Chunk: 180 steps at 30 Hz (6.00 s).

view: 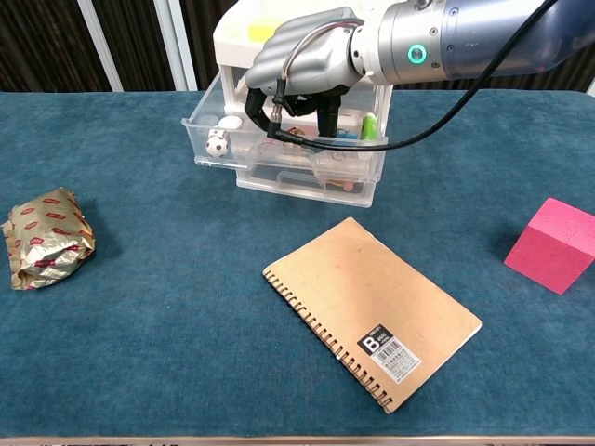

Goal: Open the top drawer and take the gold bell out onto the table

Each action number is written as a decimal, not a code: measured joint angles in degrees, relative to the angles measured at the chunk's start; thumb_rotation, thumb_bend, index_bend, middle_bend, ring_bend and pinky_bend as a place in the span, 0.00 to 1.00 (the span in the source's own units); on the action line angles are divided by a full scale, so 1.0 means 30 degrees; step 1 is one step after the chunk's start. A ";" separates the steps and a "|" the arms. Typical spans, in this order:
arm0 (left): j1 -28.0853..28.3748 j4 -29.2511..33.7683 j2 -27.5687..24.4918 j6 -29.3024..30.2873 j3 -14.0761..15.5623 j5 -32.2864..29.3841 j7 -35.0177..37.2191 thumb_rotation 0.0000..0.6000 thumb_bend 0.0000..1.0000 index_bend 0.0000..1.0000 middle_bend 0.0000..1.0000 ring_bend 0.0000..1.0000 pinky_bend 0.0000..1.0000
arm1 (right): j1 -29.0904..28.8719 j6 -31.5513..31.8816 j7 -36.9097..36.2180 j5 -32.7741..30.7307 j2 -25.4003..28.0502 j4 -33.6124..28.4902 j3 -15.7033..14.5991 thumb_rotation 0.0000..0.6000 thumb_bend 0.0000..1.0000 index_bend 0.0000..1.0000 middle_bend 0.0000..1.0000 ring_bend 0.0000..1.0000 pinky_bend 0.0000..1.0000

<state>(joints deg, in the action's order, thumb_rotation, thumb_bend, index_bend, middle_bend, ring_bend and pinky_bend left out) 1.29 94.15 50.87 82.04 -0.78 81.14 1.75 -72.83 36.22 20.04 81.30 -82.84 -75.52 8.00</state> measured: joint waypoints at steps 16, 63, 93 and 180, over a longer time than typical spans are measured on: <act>0.0001 0.0001 -0.0024 -0.0027 0.0001 -0.0022 0.0066 1.00 0.20 0.10 0.00 0.00 0.00 | -0.0008 0.0058 0.0142 -0.0053 0.0027 -0.0144 0.0089 1.00 0.35 0.59 0.98 1.00 1.00; 0.0057 0.0099 -0.0044 -0.0059 -0.0011 -0.0020 -0.0079 1.00 0.20 0.10 0.00 0.00 0.00 | 0.5244 0.3736 -0.0703 0.0489 0.9151 -0.7132 -0.0783 1.00 0.35 0.61 0.98 1.00 1.00; 0.0085 0.0101 -0.0005 -0.0146 0.0043 -0.0002 -0.0183 1.00 0.20 0.10 0.00 0.00 0.00 | 0.8917 0.4428 -0.2328 0.0477 0.3515 -0.1674 -0.2988 1.00 0.35 0.61 0.98 1.00 1.00; 0.0212 0.0237 -0.0129 -0.0499 0.0246 0.0080 -0.0366 1.00 0.20 0.10 0.00 0.00 0.00 | 0.9409 0.3456 0.0511 -0.2401 0.1065 -0.0057 -0.1272 1.00 0.23 0.30 0.98 1.00 1.00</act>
<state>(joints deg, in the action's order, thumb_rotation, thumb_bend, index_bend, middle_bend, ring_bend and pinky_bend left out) 1.93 94.86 50.48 80.54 -0.04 81.38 0.65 -44.61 46.59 21.57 74.10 -79.64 -75.70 4.19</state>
